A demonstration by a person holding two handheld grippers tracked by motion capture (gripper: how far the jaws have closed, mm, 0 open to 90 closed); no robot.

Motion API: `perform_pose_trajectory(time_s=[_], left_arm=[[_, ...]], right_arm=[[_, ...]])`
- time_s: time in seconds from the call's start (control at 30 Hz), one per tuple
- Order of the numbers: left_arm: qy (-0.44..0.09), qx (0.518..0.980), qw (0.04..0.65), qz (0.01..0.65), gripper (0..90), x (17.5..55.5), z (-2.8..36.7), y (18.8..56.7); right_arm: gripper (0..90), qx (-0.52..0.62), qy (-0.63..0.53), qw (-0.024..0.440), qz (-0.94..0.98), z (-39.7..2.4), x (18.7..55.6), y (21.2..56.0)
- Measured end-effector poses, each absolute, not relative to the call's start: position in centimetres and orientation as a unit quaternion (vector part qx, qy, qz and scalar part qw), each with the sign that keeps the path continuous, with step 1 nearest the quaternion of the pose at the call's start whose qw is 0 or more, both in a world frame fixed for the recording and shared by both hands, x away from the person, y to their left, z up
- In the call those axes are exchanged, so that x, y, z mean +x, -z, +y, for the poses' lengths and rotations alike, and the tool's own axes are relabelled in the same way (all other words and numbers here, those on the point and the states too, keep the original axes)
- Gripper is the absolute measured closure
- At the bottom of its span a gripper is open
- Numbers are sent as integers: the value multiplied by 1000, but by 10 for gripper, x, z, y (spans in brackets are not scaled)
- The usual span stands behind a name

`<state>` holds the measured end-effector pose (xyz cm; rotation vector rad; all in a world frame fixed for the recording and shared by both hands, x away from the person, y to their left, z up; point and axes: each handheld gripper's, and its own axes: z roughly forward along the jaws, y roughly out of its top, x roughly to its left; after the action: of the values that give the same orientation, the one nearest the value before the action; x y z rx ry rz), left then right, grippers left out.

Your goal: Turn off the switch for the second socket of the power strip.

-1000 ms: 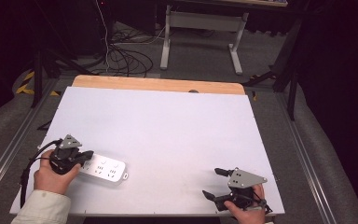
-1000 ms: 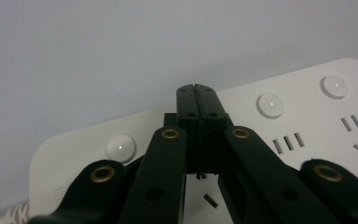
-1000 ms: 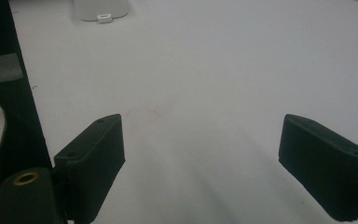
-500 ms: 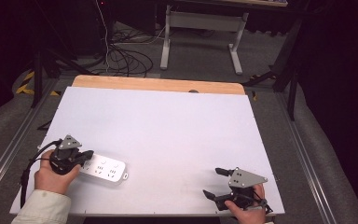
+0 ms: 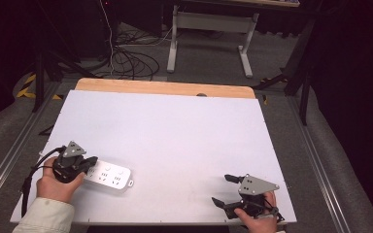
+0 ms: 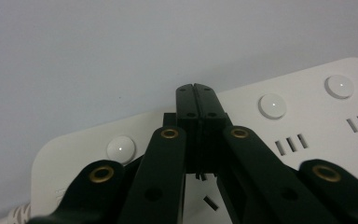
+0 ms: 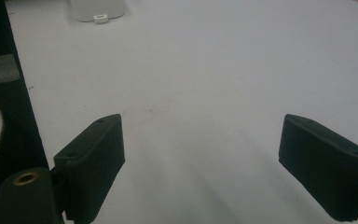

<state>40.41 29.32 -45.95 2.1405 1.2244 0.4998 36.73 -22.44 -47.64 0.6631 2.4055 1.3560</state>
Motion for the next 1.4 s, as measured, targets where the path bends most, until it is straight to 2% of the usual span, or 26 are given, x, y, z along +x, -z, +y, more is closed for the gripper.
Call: perform_pose_trajectory(time_s=[0.47,0.93,1.4], left_arm=[[-180,810,313,463,900,405,293,461],[-202,818,296,450,900,400,285,454],[-208,810,333,435,900,390,286,432]], right_arm=[[146,231,-470,150,839,-224,367,477],[146,230,-469,149,839,-224,368,477],[146,229,-469,149,840,-224,368,477]])
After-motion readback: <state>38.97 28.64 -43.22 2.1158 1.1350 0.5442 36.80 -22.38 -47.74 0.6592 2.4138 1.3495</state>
